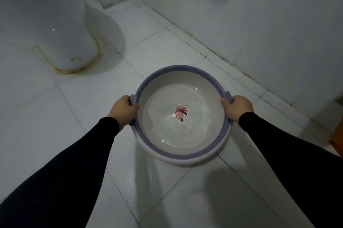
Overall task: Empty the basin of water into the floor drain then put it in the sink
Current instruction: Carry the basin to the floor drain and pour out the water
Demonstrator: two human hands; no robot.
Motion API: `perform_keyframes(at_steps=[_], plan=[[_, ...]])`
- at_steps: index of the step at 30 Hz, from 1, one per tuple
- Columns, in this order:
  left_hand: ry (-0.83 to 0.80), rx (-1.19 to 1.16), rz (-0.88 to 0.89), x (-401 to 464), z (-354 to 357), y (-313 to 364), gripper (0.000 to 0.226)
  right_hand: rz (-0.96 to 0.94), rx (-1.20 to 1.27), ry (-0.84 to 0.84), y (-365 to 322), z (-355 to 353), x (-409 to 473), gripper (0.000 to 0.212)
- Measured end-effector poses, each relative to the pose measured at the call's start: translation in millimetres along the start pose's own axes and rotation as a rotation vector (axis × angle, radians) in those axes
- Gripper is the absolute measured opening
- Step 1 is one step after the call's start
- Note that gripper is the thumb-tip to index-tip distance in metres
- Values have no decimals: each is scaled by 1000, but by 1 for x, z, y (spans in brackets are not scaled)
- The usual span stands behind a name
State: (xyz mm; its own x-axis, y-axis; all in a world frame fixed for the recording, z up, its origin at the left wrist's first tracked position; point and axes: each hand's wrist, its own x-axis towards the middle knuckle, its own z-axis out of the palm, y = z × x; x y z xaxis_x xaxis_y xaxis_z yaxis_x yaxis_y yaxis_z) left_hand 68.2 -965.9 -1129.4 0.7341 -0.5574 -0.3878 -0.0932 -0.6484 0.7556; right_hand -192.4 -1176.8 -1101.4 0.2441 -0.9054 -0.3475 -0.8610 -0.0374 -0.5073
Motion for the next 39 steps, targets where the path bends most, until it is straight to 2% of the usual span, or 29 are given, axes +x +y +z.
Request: perform_keyframes(at_steps=[14,19,28,33,39], plan=[[36,-80,61,13,18,13,5,-57,22,71,1,-11,21,40],[56,-69,88,16,23,17,17,-38,29,80,4,-11,24,40],[42,-104,99,21,33,19,20,-29,33,95,11,-11,26,39],[47,-83,90,24,35,19,7,-24,36,93,10,-9,27,39],[63,-114,102,24,35,22,9,-37,37,102,9,-9,30,39]])
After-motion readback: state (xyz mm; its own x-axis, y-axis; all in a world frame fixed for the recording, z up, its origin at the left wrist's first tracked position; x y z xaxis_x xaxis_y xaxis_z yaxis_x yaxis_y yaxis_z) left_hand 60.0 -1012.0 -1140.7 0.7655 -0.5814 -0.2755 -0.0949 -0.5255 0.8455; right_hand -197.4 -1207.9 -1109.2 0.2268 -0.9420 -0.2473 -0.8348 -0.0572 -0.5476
